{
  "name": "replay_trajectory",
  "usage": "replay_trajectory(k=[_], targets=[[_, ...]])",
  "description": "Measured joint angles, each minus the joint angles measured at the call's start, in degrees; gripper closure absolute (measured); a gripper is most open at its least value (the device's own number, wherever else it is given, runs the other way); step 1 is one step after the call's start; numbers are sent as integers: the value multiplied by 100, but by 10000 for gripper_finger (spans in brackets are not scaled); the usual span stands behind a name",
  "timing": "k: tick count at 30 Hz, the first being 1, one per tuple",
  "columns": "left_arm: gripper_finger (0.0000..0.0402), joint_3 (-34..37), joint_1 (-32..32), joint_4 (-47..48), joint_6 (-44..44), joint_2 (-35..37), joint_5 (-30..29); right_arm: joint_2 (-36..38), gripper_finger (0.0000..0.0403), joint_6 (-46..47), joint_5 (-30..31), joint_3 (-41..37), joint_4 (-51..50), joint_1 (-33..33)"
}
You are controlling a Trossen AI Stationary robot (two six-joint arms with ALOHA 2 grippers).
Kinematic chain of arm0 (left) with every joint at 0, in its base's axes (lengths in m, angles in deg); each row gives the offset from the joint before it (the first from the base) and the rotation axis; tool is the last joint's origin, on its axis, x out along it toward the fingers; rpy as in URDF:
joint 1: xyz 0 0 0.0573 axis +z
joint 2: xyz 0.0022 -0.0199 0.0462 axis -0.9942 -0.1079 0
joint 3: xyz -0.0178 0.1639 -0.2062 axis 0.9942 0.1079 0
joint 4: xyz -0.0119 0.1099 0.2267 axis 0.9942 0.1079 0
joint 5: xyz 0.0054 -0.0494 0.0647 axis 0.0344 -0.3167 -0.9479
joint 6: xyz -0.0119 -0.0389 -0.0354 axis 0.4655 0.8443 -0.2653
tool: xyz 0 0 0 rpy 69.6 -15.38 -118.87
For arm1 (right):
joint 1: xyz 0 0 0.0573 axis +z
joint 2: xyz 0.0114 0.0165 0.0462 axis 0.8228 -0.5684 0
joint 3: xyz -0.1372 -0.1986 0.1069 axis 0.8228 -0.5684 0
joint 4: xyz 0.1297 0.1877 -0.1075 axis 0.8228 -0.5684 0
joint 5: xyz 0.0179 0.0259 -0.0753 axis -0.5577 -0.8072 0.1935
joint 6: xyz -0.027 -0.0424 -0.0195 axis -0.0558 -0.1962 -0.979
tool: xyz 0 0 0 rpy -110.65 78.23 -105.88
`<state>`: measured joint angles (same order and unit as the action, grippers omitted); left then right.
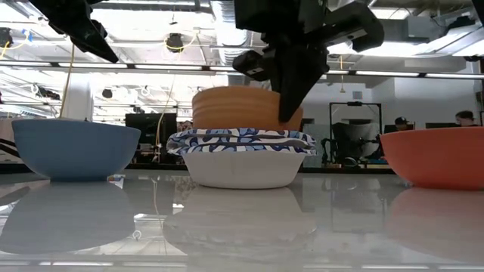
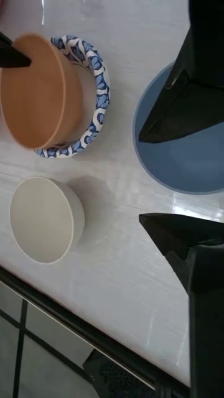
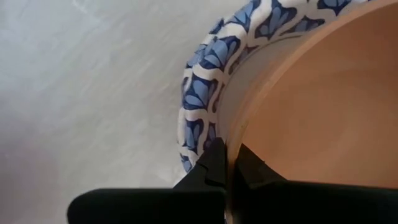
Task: Nest bowls inside each other by size order
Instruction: Stack the orange bowl into the white blue bowls
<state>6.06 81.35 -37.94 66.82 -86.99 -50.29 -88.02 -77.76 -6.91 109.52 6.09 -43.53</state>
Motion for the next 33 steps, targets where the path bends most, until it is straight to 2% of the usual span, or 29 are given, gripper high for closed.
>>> replay_trajectory(k=[18,24,33], targets=[[216,0,0,0,38,0,4,0,393,47,-4,0,220,-6],[216,0,2,4,42,2,3,2,392,43,1,-384,533,-37],[216,0,2,4,39,0,3,11,387,201,6,-417,585,-37]])
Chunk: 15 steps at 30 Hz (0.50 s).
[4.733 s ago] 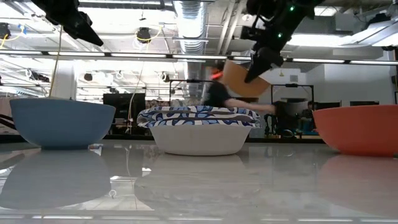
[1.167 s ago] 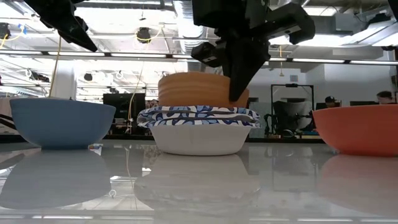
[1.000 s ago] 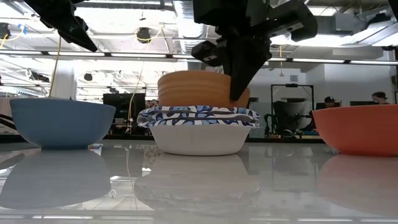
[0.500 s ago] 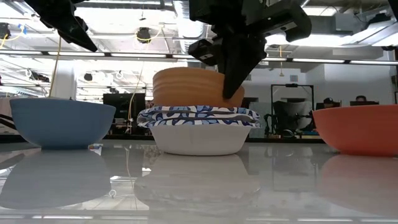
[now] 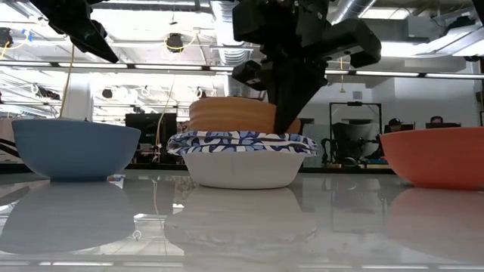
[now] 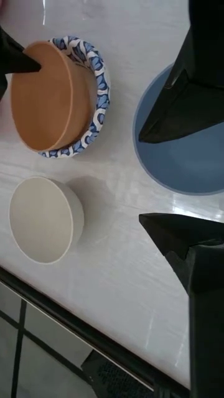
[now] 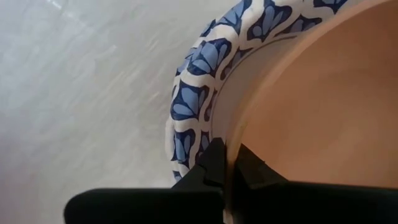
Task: Nest bowls inside each other by size order
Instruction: Stack the orange bowl into the white blue bowls
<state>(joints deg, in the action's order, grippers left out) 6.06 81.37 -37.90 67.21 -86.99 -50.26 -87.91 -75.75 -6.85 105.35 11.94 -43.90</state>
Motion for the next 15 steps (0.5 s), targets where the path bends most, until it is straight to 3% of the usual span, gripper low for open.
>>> replay_trajectory(k=[15], targets=[[216,0,-1,0,2,0,-2,0,387,98,-3,-48,-6,0]])
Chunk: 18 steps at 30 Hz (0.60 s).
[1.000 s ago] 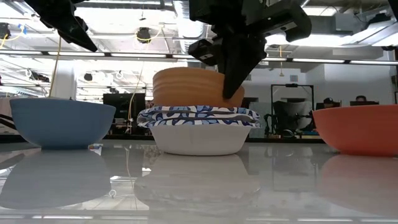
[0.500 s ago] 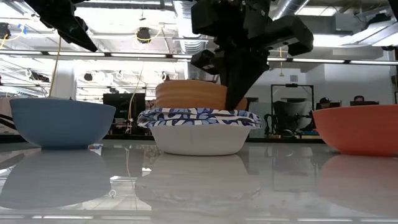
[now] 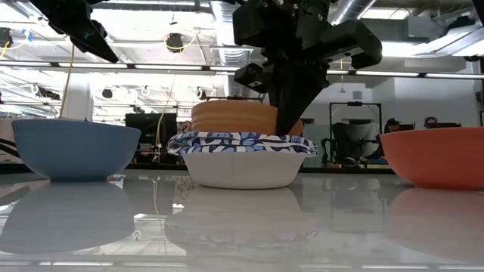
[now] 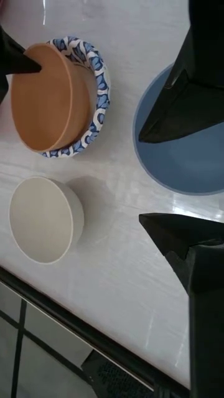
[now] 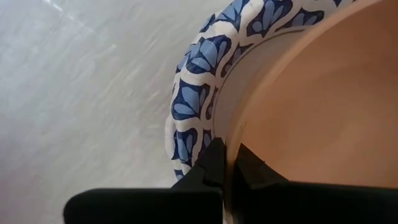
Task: Nest bowls inside each other by size order
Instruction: Stack the orange bowl into the white blue bowls
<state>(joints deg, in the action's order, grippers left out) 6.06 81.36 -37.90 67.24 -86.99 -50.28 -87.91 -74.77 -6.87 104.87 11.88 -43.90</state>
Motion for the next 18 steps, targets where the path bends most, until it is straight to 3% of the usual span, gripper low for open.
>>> replay_trajectory(k=[18], targets=[[216,0,1,2,0,1,0,-4,386,253,4,-4,90,0]])
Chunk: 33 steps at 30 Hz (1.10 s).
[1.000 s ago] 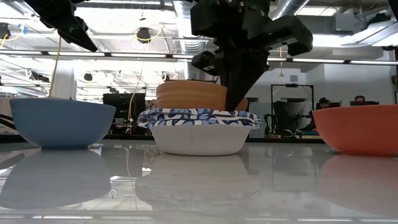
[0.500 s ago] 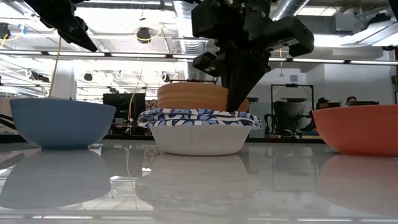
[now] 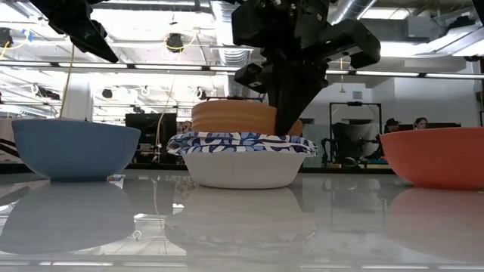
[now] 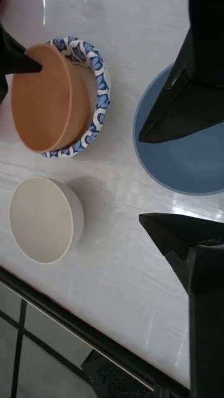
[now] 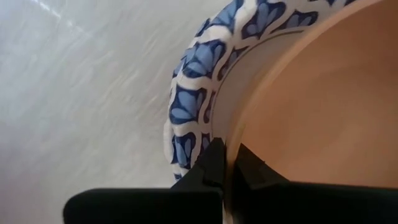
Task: Nest bowls inside each other by size order
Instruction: Stack the orange bowl into the white blue bowls, then stack the white bowl into the orange bowl
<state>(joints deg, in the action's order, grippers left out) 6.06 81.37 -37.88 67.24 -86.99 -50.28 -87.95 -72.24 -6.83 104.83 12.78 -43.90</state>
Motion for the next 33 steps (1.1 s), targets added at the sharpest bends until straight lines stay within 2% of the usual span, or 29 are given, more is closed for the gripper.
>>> replay_trajectory(k=[11,24,33], targets=[[216,0,0,0,0,0,0,-11,338,197,-2,-7,10,0],[216,0,-2,0,0,-1,-1,-11,303,195,214,-7,19,0],[216,0,0,0,0,1,-1,-11,258,424,323,-4,59,7]])
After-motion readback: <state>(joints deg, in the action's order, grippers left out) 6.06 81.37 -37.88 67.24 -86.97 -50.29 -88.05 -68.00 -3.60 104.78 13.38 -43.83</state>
